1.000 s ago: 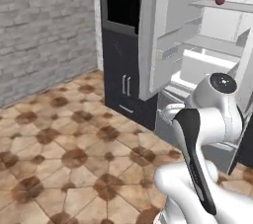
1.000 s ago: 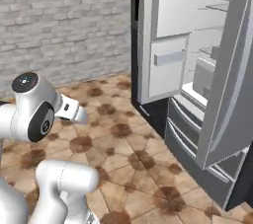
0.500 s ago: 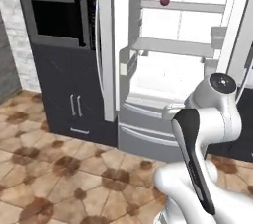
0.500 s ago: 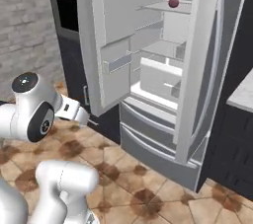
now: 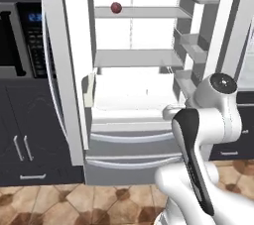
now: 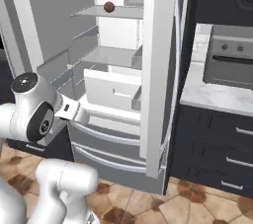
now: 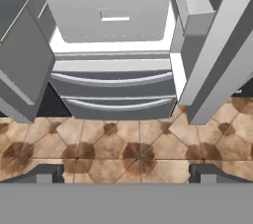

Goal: Grab the onions from the fridge, place them in the blender, close the lid, and turn on the blender to create a marinade.

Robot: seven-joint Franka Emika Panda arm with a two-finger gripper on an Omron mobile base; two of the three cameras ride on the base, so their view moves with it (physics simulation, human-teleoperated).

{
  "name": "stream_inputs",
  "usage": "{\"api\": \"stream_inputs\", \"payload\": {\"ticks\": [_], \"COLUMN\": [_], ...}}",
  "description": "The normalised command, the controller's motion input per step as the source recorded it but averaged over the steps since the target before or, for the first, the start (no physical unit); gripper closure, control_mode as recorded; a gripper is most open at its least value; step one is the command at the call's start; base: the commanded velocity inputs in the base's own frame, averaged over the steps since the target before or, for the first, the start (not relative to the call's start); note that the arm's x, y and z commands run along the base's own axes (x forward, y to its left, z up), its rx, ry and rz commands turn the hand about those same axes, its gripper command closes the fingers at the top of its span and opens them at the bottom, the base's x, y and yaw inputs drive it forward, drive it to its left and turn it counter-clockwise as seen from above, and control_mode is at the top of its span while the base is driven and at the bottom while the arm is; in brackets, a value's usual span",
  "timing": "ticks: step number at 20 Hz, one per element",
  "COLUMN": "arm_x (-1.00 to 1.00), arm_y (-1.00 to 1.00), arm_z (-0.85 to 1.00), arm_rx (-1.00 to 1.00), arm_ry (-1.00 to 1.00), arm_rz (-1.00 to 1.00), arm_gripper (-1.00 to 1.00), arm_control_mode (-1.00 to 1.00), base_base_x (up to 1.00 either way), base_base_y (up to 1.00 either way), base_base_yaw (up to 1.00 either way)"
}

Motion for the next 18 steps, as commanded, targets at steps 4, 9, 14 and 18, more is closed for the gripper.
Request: {"api": "stream_inputs", "payload": {"ticks": [4,9,14,18], "arm_x": [0.0,0.0,0.0,0.0], "arm_y": [0.0,0.0,0.0,0.0], "arm_z": [0.0,0.0,0.0,0.0], "arm_rx": [0.0,0.0,0.0,0.0], "arm_ry": [0.0,0.0,0.0,0.0], "arm_rz": [0.0,0.0,0.0,0.0], "arm_gripper": [-1.0,-1.0,-1.0,-1.0], "arm_control_mode": [1.0,1.0,1.0,1.0], "base_base_x": [0.82,0.67,0.64,0.62], "base_base_y": [0.59,0.67,0.05,-0.04], "base_base_yaw": [-0.42,-0.3,-0.06,0.03]}}
